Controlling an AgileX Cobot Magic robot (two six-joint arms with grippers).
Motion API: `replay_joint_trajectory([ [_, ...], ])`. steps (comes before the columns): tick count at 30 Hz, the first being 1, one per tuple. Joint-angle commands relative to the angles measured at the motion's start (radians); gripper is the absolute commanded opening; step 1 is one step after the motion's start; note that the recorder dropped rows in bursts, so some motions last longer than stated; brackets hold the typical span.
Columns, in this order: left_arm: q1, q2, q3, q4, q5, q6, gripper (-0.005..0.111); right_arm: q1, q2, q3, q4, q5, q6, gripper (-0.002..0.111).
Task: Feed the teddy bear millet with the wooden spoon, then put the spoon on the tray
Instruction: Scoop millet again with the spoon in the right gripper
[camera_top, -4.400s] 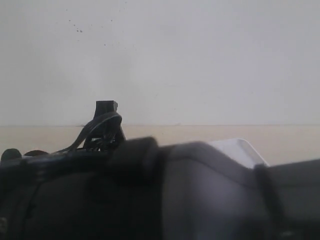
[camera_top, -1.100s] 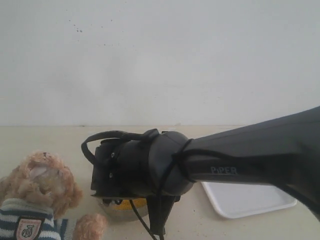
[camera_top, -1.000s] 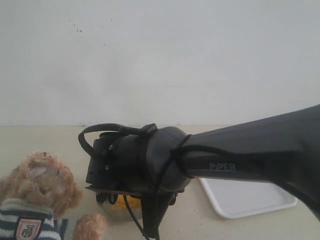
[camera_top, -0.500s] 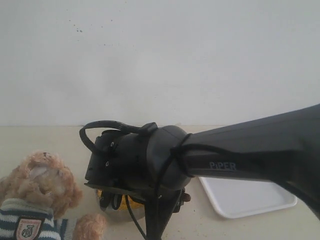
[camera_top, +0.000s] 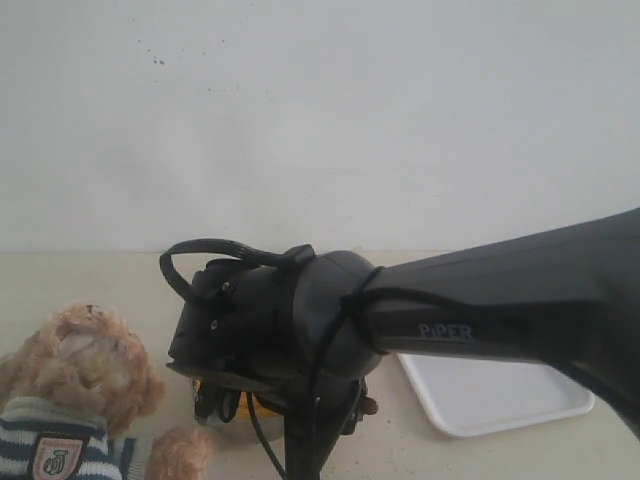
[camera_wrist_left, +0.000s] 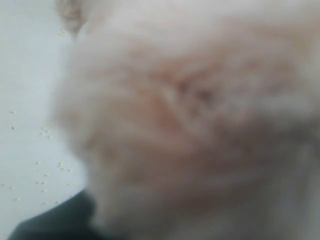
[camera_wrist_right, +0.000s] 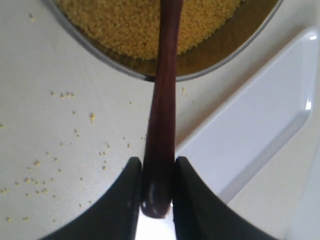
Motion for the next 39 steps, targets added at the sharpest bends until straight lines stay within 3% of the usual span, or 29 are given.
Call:
replay_joint_trajectory([
  [1,0.002,-0.007,0.001,-0.022,0.023,0.008,0.004,-0.003,-0.007,-0.007,0.018,-0.002,0.005,0.003],
  [24,0.002,-0.007,0.001,-0.022,0.023,0.008,0.004,-0.009,-0.046,-0.007,0.111,0.029,-0.019,0.003],
  [39,0.002,-0.007,0.001,-0.022,0.023,0.008,0.004,-0.09,-0.046,-0.095,0.285,0.046,-0.074,0.003],
])
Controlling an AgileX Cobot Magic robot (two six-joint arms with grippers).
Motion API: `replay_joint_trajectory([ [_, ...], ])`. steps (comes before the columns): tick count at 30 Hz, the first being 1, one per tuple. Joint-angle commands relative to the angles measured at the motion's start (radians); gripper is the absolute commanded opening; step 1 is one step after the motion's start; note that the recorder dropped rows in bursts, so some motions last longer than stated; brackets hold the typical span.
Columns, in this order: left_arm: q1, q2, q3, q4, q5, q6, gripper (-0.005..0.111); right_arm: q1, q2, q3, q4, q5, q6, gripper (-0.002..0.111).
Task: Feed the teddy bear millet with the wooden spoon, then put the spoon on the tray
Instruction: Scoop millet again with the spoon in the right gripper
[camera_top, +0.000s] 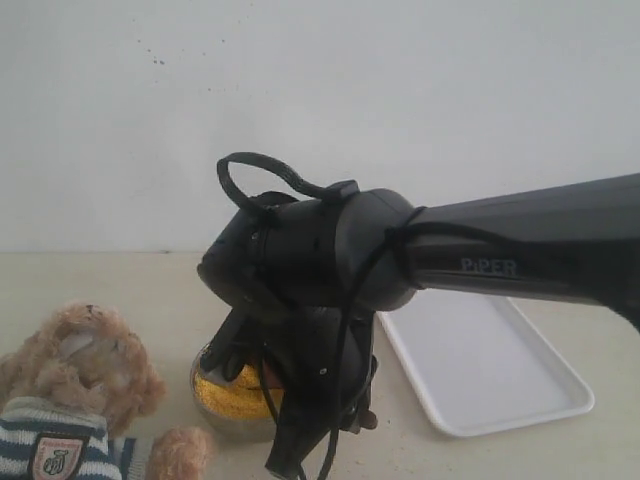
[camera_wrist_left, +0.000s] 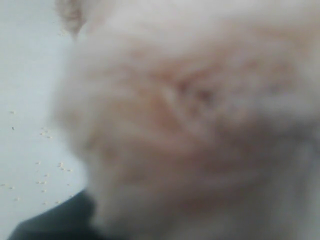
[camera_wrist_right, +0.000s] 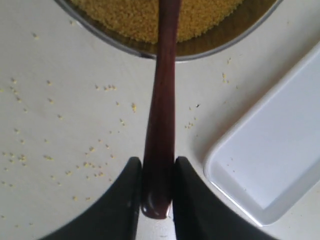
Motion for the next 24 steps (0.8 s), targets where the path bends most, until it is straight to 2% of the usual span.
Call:
replay_joint_trajectory([
  [1,0.002,-0.007,0.001,-0.022,0.023,0.008,0.004,-0.014,-0.011,-0.027,0.019,0.01,-0.021,0.003],
  [12,0.002,-0.007,0.001,-0.022,0.023,0.008,0.004,-0.083,-0.015,-0.084,0.171,0.01,-0.1,0.003],
  [21,0.002,-0.007,0.001,-0.022,0.023,0.008,0.004,-0.085,-0.031,-0.084,0.265,0.01,-0.145,0.003],
  [24,0.002,-0.007,0.001,-0.022,0.023,0.008,0.004,-0.085,-0.038,-0.084,0.242,0.01,-0.149,0.003],
])
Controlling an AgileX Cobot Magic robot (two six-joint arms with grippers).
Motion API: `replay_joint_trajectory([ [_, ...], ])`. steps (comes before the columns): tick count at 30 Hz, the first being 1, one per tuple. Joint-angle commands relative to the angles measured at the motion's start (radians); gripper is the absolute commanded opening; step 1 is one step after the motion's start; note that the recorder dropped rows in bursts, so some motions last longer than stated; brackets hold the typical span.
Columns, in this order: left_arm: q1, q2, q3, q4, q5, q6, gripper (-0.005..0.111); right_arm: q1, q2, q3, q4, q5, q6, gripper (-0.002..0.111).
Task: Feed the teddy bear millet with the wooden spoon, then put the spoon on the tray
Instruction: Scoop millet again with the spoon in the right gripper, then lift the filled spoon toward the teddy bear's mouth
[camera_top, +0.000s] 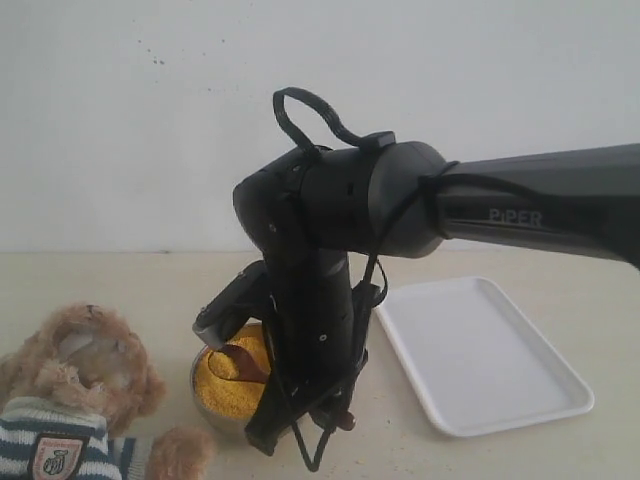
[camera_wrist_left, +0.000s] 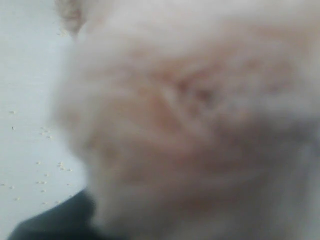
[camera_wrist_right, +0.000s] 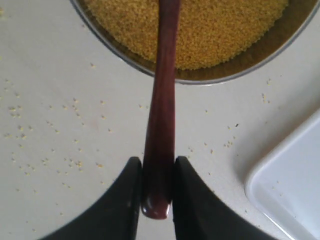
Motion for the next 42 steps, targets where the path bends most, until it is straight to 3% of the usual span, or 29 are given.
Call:
replay_joint_trajectory([
  [1,0.002,-0.007,0.001,-0.022,0.023,0.008,0.004,-0.01,-0.03,-0.006,-0.015,0.005,-0.015,0.003],
  [15,0.002,-0.007,0.001,-0.022,0.023,0.008,0.004,-0.023,-0.088,-0.004,0.034,0.005,-0.015,0.003],
  [21,0.002,-0.007,0.001,-0.022,0.023,0.008,0.004,-0.016,-0.229,0.133,0.04,0.005,-0.024,0.003],
  [33,0.002,-0.007,0.001,-0.022,0.023,0.008,0.004,0.16,-0.305,0.145,0.032,0.005,-0.045,0.003],
  [42,0.002,-0.007,0.001,-0.022,0.023,0.008,0.004,0.188,-0.3,0.144,0.029,0.005,-0.025,0.003],
])
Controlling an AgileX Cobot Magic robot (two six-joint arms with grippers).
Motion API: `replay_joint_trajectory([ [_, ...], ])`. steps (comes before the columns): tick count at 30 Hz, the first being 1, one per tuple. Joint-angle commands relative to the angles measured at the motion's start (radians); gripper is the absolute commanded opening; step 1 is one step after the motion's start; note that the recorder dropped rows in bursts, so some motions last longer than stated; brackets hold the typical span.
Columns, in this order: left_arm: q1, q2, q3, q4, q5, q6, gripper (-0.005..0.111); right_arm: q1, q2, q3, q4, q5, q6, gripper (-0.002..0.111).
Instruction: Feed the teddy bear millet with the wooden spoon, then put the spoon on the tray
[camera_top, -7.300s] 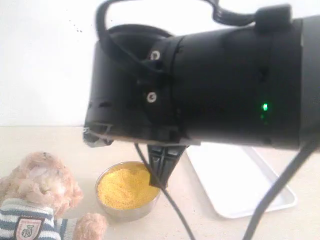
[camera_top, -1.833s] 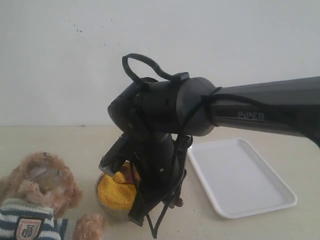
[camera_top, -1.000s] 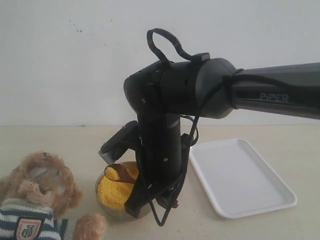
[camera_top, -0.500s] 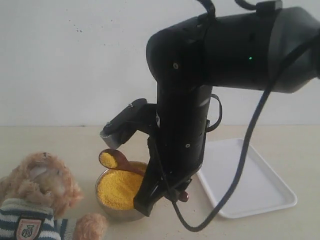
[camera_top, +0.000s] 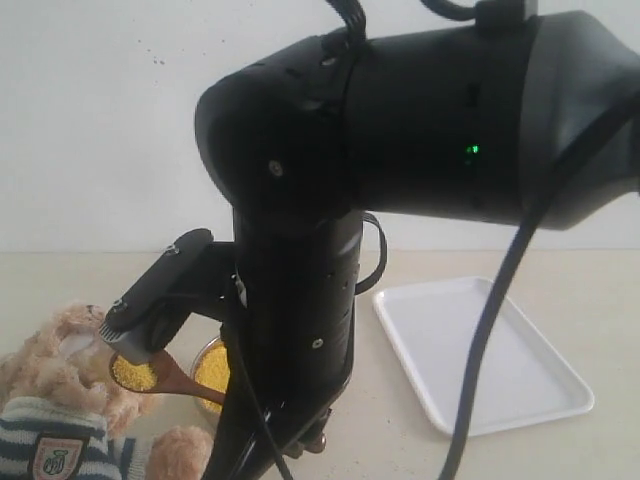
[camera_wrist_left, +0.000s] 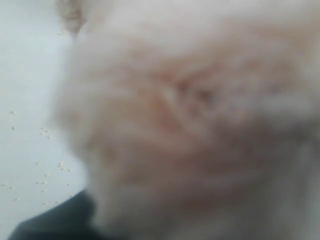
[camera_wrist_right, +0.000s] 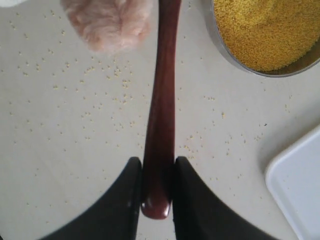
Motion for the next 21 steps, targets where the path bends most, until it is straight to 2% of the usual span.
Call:
replay_joint_trajectory([
  [1,0.002,-0.007,0.001,-0.022,0.023,0.008,0.004,0.011,-0.007,-0.004,-0.007,-0.001,0.001,0.003],
  [6,0.002,-0.007,0.001,-0.022,0.023,0.008,0.004,0.039,-0.007,-0.004,-0.021,-0.025,0.001,0.003],
  [21,0.002,-0.007,0.001,-0.022,0.023,0.008,0.004,0.039,-0.004,-0.004,-0.033,-0.18,0.003,0.003],
])
